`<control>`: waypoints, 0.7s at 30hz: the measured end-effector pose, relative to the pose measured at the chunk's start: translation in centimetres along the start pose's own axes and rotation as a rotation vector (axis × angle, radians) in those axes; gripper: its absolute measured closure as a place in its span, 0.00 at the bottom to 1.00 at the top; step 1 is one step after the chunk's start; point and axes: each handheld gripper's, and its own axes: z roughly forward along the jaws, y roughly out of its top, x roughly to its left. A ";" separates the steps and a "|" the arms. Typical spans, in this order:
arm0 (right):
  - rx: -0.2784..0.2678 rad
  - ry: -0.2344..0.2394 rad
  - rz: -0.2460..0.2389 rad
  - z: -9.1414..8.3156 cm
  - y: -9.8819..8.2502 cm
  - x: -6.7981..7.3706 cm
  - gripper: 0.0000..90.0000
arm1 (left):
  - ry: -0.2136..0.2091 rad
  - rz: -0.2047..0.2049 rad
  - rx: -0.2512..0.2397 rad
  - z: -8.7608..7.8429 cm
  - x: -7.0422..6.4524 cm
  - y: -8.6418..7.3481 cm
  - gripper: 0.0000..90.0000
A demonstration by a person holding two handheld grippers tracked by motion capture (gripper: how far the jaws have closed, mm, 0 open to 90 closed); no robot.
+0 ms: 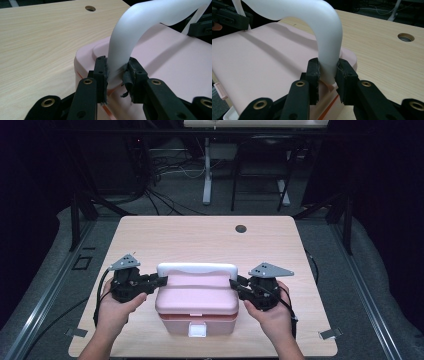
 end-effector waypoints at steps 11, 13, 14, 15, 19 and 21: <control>-0.005 0.006 0.003 -0.1 0.3 -0.1 0.82 | 0.016 0.013 0.006 -1.0 0.0 -0.3 0.68; -0.007 0.006 0.003 -0.1 0.3 -0.1 0.82 | 0.022 0.017 0.003 -2.0 0.0 -0.6 0.67; -0.007 0.006 0.003 -0.1 0.3 -0.1 0.82 | 0.022 0.017 0.003 -2.0 0.0 -0.6 0.67; -0.008 0.005 0.004 -0.1 0.3 -0.1 0.82 | 0.022 0.021 0.005 -2.4 0.0 -0.8 0.66; -0.011 0.004 0.006 -0.1 0.4 -0.1 0.82 | 0.006 0.033 0.012 -3.7 -0.2 -2.0 0.64; -0.009 0.005 0.007 -0.1 0.4 -0.1 0.82 | 0.005 0.033 0.012 -3.9 -0.2 -2.3 0.64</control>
